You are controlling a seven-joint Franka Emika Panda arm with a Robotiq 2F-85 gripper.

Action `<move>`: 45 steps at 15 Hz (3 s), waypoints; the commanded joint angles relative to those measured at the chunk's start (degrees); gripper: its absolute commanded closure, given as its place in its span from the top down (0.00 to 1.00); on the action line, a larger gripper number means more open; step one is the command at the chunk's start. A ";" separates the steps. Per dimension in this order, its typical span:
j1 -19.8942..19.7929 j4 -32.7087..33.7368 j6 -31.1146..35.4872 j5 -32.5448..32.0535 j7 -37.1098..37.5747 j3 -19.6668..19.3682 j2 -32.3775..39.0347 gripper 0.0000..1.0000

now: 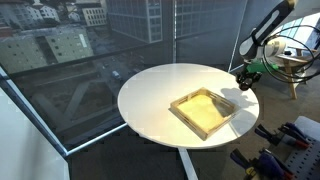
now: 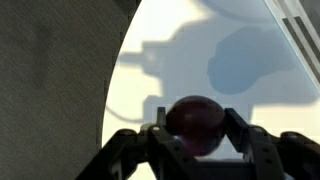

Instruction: Put the plum plush toy on the tray

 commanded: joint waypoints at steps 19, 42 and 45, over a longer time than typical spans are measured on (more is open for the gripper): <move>0.59 -1.12 -8.41 -2.76 -0.76 -1.38 -11.17 0.34; 1.26 -1.43 -9.86 -2.63 -12.33 1.63 -12.74 0.34; 2.07 -1.59 -9.71 -2.94 -11.04 1.75 -12.92 0.34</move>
